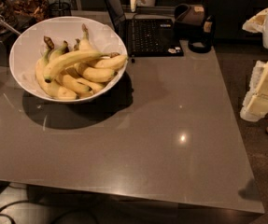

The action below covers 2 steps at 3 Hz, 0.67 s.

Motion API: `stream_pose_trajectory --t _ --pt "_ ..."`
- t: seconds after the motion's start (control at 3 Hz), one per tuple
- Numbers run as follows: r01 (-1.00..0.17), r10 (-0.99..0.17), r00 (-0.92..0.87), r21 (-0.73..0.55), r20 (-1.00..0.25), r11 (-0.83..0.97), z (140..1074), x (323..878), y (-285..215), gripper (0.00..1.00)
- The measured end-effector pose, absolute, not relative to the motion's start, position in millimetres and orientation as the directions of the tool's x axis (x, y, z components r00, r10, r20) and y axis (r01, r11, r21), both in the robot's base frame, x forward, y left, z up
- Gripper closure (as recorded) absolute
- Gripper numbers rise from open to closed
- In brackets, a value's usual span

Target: Pick banana from white bowl

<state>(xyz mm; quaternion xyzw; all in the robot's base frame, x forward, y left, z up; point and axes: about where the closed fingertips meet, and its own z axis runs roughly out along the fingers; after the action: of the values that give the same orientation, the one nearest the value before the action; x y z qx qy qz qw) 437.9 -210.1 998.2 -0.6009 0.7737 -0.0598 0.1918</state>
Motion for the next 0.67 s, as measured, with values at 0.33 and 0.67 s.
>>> stream_pose_trajectory --t 0.33,0.67 --pt "-0.907 -0.953 -0.204 -0.323 -0.225 0.271 998.2 437.9 -210.1 0.00" --pt "-0.907 -0.964 -0.195 -0.341 -0.183 0.248 1000.5 440.5 -204.0 0.00"
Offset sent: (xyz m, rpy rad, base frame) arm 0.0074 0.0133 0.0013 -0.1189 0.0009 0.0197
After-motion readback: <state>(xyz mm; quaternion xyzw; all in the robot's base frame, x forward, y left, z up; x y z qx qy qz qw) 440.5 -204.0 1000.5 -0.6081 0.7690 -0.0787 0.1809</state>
